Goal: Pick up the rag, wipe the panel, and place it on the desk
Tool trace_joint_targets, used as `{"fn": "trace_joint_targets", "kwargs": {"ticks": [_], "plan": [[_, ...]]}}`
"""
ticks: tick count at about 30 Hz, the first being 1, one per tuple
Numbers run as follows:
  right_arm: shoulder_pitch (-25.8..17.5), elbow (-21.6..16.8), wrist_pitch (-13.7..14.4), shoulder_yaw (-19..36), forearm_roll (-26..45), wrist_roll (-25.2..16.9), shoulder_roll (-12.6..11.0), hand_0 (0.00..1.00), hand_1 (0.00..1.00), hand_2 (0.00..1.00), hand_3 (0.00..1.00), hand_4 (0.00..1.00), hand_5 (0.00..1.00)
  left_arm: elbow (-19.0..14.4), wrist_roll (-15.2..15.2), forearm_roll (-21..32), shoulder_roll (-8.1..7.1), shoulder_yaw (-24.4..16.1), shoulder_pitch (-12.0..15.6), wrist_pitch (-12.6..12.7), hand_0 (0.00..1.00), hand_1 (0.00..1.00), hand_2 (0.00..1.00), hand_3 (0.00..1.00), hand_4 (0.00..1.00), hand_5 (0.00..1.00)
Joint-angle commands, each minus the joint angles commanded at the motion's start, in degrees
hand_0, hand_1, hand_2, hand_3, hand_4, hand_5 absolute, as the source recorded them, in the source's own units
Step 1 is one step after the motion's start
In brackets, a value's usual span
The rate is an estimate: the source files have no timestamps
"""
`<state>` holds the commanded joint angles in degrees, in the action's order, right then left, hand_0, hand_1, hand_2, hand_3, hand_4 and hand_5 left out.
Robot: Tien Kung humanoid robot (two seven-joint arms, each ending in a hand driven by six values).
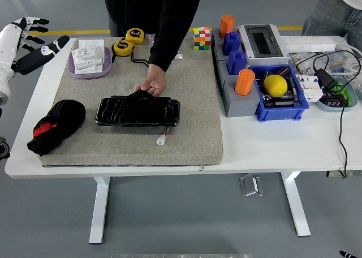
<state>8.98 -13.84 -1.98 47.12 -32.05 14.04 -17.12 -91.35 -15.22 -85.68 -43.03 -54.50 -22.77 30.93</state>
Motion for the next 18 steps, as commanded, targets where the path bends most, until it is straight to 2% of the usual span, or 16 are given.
{"fn": "trace_joint_targets", "kwargs": {"ticks": [2, 3, 5, 8, 9, 13, 18], "plan": [[0.3, 0.0, 0.1, -0.4, 0.1, 0.0, -0.2, 0.757, 0.567, 0.7, 0.596, 0.998, 0.544, -0.6, -0.8, 0.1, -1.38, 1.2, -0.3, -0.3, 0.397, 0.617, 0.721, 0.747, 0.998, 0.811], [0.4, 0.0, 0.1, -0.6, 0.2, 0.0, -0.3, 0.757, 0.567, 0.7, 0.596, 0.998, 0.544, -1.1, -1.4, 0.1, -2.02, 1.6, -0.4, -0.5, 0.403, 0.623, 0.727, 0.752, 0.998, 0.722], [0.6, -0.1, 0.2, -1.0, 0.3, 0.1, -0.4, 0.757, 0.567, 0.7, 0.596, 0.998, 0.544, -2.3, -2.6, -0.2, -3.36, 2.2, -0.5, -1.2, 0.403, 0.623, 0.727, 0.752, 0.998, 0.722], [0.7, -0.1, 0.2, -1.3, 0.5, 0.1, -0.6, 0.757, 0.567, 0.7, 0.596, 0.998, 0.544, -3.7, -4.2, -0.8, -4.47, 2.4, -0.6, -2.1, 0.403, 0.623, 0.727, 0.752, 0.998, 0.722], [0.7, -0.1, 0.2, -1.4, 0.5, 0.1, -0.5, 0.757, 0.566, 0.7, 0.595, 0.998, 0.544, -4.3, -4.8, -1.2, -4.91, 2.4, -0.6, -2.5, 0.406, 0.625, 0.726, 0.747, 0.965, 0.62], [0.6, -0.3, 0.3, -1.6, 0.8, 0.0, -0.4, 0.757, 0.566, 0.7, 0.595, 0.998, 0.544, -6.3, -6.8, -2.2, -6.03, 2.1, -0.8, -3.9, 0.406, 0.625, 0.726, 0.747, 0.965, 0.62], [0.3, -0.5, 0.5, -1.1, 0.9, -0.1, 0.1, 0.757, 0.568, 0.7, 0.596, 0.998, 0.544, -7.8, -8.6, -2.1, -6.64, 1.0, -0.9, -5.9, 0.419, 0.626, 0.725, 0.741, 0.959, 0.593]]}}
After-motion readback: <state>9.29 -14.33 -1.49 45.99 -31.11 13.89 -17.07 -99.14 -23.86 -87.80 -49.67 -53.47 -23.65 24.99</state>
